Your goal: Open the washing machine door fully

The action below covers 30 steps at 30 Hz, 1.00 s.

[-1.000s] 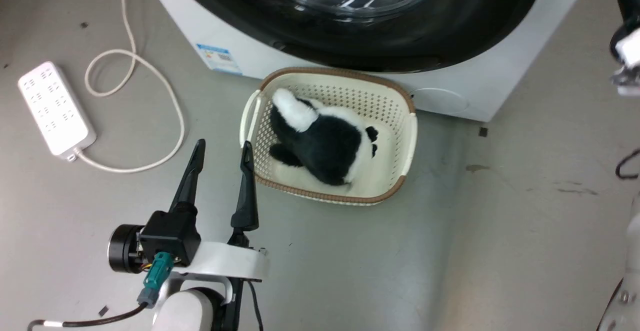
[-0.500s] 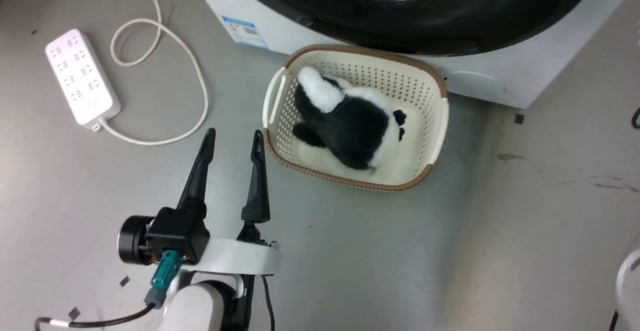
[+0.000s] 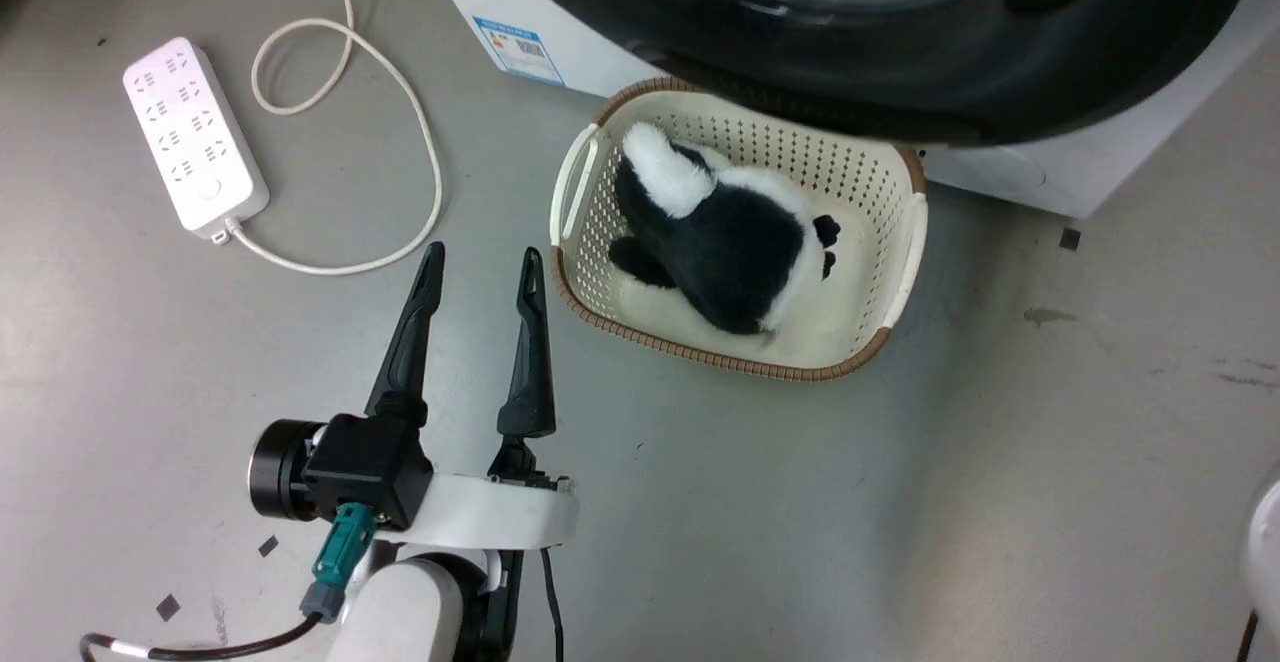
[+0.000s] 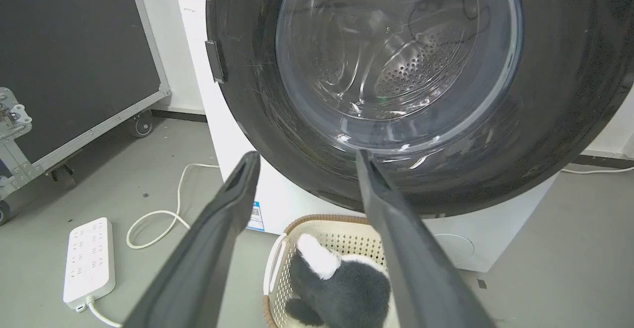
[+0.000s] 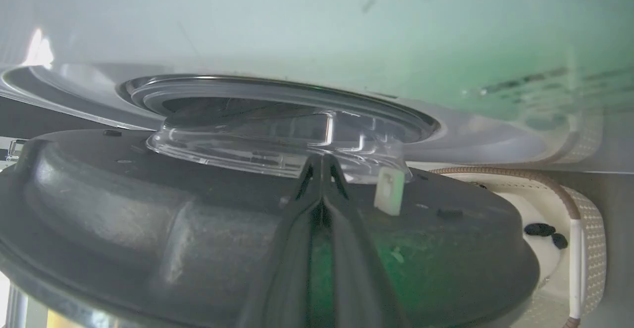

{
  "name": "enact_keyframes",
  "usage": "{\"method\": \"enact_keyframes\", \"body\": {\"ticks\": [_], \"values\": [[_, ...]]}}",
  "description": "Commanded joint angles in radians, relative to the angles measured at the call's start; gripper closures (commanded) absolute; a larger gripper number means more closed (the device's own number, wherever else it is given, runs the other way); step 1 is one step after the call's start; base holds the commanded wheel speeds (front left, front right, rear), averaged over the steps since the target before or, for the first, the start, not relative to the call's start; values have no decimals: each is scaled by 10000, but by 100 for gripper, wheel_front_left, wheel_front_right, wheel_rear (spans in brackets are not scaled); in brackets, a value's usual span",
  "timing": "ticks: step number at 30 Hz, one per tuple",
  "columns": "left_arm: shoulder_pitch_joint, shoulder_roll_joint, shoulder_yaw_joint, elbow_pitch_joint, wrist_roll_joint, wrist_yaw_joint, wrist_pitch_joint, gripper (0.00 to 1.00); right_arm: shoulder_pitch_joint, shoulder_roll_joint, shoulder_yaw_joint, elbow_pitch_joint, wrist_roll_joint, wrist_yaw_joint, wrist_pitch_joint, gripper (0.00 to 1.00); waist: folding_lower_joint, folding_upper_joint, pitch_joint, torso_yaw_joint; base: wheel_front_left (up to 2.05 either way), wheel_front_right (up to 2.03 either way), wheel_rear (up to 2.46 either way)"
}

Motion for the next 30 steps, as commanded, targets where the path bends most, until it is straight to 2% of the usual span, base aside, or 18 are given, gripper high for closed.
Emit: {"method": "enact_keyframes", "body": {"ticks": [1,8,12,23,29,30], "values": [[-106,12,-27,34,-7,8,-109,0,200,280,-136,-72,356,-3,459,100,0,0,-118,-33,0,0,0],[27,12,127,131,98,-94,-139,0,1579,627,-20,-1203,954,-4,1526,100,0,0,-519,-286,0,0,0],[136,12,168,227,142,-175,-139,0,2551,670,609,-1532,1747,-4,1947,100,0,0,-809,-450,0,0,0],[698,12,145,530,250,-397,-139,0,5356,676,4367,-2306,5141,-4,1166,100,0,0,-1748,-707,0,0,0],[978,12,-60,659,289,-519,-139,0,6746,677,6492,-3198,6340,-4,479,100,0,0,-2051,-679,0,0,0],[1083,12,-144,710,298,-552,-139,0,7224,677,7281,-3586,6634,-4,108,100,0,0,-2136,-634,0,0,0]]}}
